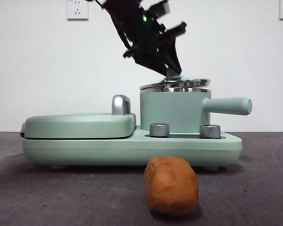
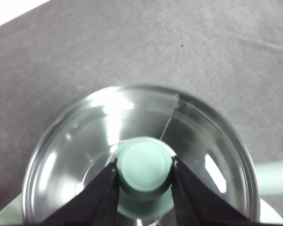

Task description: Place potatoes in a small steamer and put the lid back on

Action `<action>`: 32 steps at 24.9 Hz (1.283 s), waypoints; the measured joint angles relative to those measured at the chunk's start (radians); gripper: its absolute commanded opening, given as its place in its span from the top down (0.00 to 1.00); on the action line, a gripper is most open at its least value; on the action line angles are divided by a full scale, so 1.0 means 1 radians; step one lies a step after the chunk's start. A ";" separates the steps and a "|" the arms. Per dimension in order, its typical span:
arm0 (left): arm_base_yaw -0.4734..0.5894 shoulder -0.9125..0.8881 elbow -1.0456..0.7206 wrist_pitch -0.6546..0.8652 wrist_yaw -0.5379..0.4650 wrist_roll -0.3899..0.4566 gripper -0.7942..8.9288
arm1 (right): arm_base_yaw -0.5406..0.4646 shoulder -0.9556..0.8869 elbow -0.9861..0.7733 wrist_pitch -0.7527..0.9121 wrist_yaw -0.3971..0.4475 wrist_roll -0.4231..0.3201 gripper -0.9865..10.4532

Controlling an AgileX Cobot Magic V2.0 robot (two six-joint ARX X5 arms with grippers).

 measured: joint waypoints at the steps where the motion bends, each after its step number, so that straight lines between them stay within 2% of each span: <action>1: 0.005 -0.020 0.000 -0.008 -0.001 -0.003 0.89 | 0.000 0.008 0.000 0.000 0.000 0.016 0.51; 4: 0.042 -0.104 0.000 -0.038 -0.005 -0.004 0.89 | 0.019 0.060 0.000 0.000 0.000 0.066 0.51; 8: 0.078 -0.193 0.002 -0.114 -0.006 -0.006 0.89 | 0.136 0.156 0.000 0.000 0.026 0.136 0.51; 11: 0.110 -0.232 0.002 -0.164 -0.004 -0.005 0.90 | 0.288 0.249 0.000 0.001 0.142 0.195 0.51; 15: 0.150 -0.270 0.002 -0.187 -0.006 -0.002 0.90 | 0.441 0.333 0.000 0.008 0.283 0.249 0.51; 19: 0.187 -0.309 0.002 -0.220 -0.006 0.005 0.90 | 0.591 0.430 0.000 0.023 0.384 0.292 0.51; 26: 0.248 -0.320 0.002 -0.274 -0.006 0.006 0.90 | 0.773 0.622 0.000 0.040 0.470 0.324 0.51; 32: 0.297 -0.320 0.002 -0.280 -0.006 0.006 0.90 | 0.838 0.782 0.000 0.091 0.502 0.330 0.51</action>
